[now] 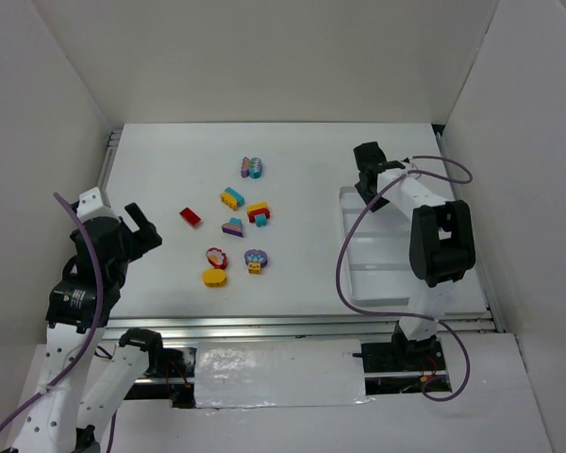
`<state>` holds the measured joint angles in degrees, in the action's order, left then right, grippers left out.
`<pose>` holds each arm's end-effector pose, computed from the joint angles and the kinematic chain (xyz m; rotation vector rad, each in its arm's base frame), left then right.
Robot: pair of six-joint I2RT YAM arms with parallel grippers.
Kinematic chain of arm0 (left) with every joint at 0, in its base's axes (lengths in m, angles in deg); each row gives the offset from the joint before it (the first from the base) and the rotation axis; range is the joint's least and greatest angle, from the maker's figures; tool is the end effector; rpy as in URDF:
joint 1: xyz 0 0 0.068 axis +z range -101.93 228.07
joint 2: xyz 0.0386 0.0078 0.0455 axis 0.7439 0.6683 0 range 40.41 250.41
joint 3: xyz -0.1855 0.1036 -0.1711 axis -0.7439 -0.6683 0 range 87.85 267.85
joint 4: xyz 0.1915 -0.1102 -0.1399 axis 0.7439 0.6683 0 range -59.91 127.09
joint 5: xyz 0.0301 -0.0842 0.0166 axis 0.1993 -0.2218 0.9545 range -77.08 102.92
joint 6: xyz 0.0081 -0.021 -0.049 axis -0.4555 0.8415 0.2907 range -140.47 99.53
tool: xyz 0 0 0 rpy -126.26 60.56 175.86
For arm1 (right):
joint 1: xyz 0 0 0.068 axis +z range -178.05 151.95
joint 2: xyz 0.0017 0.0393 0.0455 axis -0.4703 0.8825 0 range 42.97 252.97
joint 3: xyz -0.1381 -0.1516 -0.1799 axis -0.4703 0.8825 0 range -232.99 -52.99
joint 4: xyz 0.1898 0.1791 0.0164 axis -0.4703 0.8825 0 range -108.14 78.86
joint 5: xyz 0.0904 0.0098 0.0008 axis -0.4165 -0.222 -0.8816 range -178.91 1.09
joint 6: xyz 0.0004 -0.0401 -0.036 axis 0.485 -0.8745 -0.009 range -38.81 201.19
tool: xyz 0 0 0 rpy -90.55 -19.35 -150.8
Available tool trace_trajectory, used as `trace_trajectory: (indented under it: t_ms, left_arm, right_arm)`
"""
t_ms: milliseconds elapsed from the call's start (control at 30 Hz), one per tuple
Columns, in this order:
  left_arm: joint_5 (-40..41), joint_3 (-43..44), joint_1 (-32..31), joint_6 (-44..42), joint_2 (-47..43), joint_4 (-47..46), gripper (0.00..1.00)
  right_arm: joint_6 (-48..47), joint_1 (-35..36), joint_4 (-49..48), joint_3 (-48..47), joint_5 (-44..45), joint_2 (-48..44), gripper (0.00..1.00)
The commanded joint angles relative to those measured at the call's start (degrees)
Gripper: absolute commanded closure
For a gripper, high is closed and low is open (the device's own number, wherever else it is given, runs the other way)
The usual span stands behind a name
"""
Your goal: Sort the legos into containers by color
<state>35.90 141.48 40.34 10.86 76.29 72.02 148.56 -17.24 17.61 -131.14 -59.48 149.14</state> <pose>0.1195 -0.0021 0.3564 -0.6472 1.8477 -0.0480 0.3809 0.0549 0.2107 1.3022 2.1021 -0.1407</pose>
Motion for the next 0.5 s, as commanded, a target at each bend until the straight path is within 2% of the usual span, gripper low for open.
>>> trace_trajectory:
  t_ms: [0, 167, 200, 300, 333, 367, 400, 433, 467]
  left_arm:
    - [-1.1, 0.1, -0.3, -1.7, 0.2, -2.6, 0.0]
    - [-1.7, 0.0, -0.3, -2.0, 0.2, -2.7, 0.01]
    - [-1.7, 0.0, -0.3, -2.0, 0.2, -2.8, 0.01]
    - [-1.5, -0.1, -0.3, -1.8, 0.2, -2.7, 0.01]
    - [-1.1, -0.1, -0.3, -1.6, 0.4, -2.6, 0.01]
    - [-0.7, -0.1, -0.3, -1.1, 0.6, -2.5, 0.0]
    - [-0.3, 0.1, -0.3, -0.8, 0.9, -2.4, 0.01]
    - [0.7, 0.2, -0.2, -0.6, 1.4, -1.9, 0.0]
    - [1.2, 0.3, -0.2, -0.3, 1.7, -1.8, 0.0]
  right_arm:
    - [-2.2, -0.1, -3.0, -1.0, -0.2, -0.5, 0.4]
    - [-5.8, 0.2, -3.1, -3.3, -0.3, -0.4, 0.25]
    - [-5.7, 0.0, -2.7, -3.7, 0.2, -0.5, 0.17]
    - [-9.1, 2.7, -3.5, -3.9, -0.4, -2.9, 0.17]
    - [-11.6, 4.2, -7.7, -2.8, -2.4, -3.9, 0.17]
    - [-18.0, 6.1, -9.9, -2.4, -3.9, -4.7, 0.16]
    - [-21.4, 8.2, -11.9, -2.4, -5.3, -5.6, 0.05]
    - [-29.2, 12.7, -15.4, -3.2, -10.0, -5.7, 0.0]
    - [-31.7, 14.9, -15.5, -4.5, -11.5, -5.4, 0.0]
